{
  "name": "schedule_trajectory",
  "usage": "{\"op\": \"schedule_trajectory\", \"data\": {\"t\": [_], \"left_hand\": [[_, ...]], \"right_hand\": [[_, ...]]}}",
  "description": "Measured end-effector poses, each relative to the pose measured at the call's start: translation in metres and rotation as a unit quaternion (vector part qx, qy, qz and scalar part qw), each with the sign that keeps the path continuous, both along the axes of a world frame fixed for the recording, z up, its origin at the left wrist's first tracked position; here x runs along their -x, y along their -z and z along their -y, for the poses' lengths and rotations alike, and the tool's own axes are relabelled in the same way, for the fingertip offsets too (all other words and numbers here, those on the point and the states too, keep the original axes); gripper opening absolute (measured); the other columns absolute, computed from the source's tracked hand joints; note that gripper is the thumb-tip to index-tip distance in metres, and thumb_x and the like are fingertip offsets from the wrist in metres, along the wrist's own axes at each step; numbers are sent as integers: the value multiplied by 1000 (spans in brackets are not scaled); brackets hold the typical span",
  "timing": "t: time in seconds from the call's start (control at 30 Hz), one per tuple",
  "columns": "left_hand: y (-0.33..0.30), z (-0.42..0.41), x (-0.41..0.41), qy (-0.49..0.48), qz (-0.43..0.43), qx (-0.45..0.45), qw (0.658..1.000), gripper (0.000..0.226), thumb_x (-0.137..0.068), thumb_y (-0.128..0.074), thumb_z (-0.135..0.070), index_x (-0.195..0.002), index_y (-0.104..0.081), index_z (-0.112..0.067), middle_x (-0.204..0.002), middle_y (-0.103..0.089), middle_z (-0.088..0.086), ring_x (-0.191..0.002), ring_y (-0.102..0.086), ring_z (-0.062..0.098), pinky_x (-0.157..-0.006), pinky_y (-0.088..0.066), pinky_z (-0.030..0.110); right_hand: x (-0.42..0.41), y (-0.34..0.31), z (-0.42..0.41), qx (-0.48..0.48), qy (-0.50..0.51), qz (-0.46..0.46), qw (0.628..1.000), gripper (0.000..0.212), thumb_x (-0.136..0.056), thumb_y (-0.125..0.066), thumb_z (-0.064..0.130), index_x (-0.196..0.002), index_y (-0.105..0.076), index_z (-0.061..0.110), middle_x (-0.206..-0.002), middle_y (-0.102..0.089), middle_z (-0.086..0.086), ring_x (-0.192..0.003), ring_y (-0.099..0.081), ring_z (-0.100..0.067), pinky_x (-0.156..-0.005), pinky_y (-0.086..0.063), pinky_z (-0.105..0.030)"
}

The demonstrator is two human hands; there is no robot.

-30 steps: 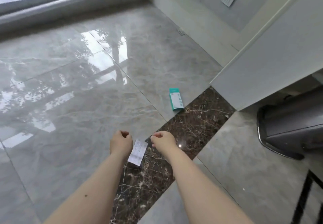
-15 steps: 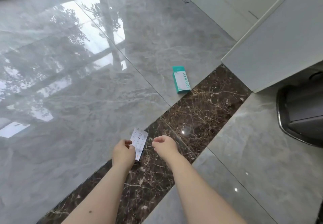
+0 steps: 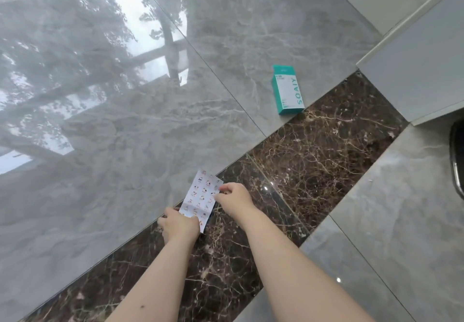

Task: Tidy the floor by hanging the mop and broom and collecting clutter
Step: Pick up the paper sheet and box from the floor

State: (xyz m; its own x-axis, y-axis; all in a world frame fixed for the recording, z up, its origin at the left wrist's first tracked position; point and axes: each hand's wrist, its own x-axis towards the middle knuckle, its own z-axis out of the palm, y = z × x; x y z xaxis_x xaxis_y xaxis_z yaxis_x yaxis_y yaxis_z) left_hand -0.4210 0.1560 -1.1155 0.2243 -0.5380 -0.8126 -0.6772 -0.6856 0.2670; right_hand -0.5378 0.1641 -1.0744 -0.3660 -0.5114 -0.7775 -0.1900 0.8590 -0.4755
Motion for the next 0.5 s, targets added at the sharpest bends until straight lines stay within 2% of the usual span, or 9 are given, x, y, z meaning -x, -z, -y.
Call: {"op": "schedule_trajectory", "data": {"t": [0.07,0.17,0.23,0.33,0.4,0.5], "left_hand": [[16,0,2,-26,-2,2,1000,53,-85,-59,-10,-131,-33,1,-140,-33,26,-119,-47,45,-99,-42,43],[36,0,3,-55,10,15,998,51,-85,-58,-2,-129,-32,5,-138,-38,30,-121,-47,45,-96,-42,43],[45,0,2,-67,9,32,997,45,-84,-56,2,-124,-34,4,-132,-45,29,-116,-51,45,-89,-44,44],[48,1,0,-69,-15,60,996,37,-84,-53,5,-117,-37,1,-119,-56,26,-103,-57,40,-71,-39,37],[40,4,-2,-67,-24,69,995,39,-84,-51,7,-120,-37,0,-117,-58,24,-100,-57,37,-70,-38,35],[14,8,-4,-72,-28,72,994,44,-85,-50,7,-125,-36,-3,-115,-60,23,-97,-60,36,-72,-48,39]], "right_hand": [[0,16,7,-5,-15,0,1000,41,-89,-53,14,-130,-55,8,-153,-27,-5,-138,-36,-22,-114,-32,-33],[-1,35,15,-15,-18,3,1000,42,-89,-53,14,-131,-55,7,-159,-11,-1,-145,-24,-23,-115,-26,-33],[-2,42,20,-24,-25,2,999,45,-90,-53,15,-134,-52,5,-159,-16,-3,-144,-27,-24,-117,-27,-35],[-5,45,24,-44,-25,2,999,48,-89,-48,7,-134,-45,-8,-149,-40,-17,-136,-42,-31,-114,-34,-43],[-8,39,23,-42,-13,-3,999,46,-89,-45,4,-131,-44,-14,-142,-46,-22,-132,-46,-35,-112,-36,-47],[-9,15,19,-33,9,-9,999,47,-88,-44,3,-131,-40,-17,-141,-43,-28,-133,-42,-38,-111,-34,-51]]}}
